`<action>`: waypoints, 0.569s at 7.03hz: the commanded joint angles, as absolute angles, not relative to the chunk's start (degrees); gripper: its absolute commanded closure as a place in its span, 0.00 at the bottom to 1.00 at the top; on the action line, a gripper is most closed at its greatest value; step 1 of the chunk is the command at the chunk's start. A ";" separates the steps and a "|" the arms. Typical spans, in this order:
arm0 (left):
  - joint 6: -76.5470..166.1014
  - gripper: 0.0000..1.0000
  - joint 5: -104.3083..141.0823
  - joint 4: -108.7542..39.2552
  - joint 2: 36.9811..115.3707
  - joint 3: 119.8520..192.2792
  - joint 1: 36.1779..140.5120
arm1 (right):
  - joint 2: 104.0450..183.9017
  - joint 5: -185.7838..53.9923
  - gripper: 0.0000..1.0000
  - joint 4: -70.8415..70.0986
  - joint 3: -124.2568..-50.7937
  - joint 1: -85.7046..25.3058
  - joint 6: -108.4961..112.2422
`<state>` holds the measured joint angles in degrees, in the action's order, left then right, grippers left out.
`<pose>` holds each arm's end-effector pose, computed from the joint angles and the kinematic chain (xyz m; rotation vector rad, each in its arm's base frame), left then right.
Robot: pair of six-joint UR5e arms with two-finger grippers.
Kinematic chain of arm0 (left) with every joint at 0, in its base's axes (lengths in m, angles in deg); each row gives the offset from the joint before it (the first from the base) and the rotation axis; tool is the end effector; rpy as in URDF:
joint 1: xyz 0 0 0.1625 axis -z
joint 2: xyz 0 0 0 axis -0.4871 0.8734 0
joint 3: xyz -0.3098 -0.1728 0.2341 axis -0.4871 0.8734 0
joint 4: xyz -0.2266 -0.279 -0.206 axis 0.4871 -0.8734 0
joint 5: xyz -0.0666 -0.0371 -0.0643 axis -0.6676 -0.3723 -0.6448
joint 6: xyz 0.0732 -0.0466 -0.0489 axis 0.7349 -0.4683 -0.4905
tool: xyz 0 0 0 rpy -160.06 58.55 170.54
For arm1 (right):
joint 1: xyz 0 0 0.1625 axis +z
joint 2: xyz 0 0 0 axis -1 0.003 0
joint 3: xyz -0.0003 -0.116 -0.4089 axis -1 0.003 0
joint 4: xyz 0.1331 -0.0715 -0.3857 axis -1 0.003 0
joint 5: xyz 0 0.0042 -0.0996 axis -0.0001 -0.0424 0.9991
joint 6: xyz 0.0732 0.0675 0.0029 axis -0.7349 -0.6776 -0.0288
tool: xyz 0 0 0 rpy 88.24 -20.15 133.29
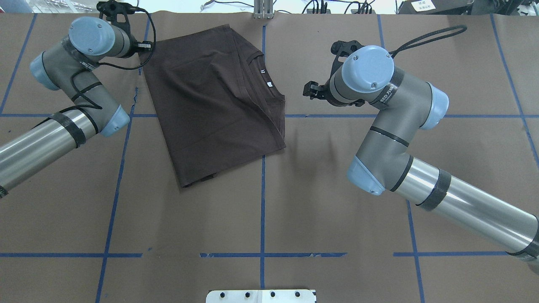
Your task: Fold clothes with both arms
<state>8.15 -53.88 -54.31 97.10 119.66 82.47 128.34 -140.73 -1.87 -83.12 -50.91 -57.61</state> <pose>0.3804 -0.7227 0.4361 0.5969 0.6631 -0.2095 -0.4791 -0.5408 0.2753 0.2674 -0.8272 0.3484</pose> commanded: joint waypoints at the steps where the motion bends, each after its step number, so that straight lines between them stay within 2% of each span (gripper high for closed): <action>1: 13.88 0.00 -63.57 -54.70 94.05 125.09 85.13 | 122.46 -137.30 0.14 -1.71 -78.94 -53.78 -62.73; 2: 13.20 0.00 -63.88 -54.61 92.37 128.78 84.87 | 118.15 -134.40 0.28 -1.80 -73.95 -54.75 -63.88; 4: 12.93 0.00 -63.88 -54.61 90.95 130.93 83.56 | 112.59 -133.93 0.35 -1.71 -66.01 -55.90 -63.46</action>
<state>13.07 -63.69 -54.61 91.68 129.76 84.36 115.65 -134.59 -1.73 -70.37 -55.14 -63.52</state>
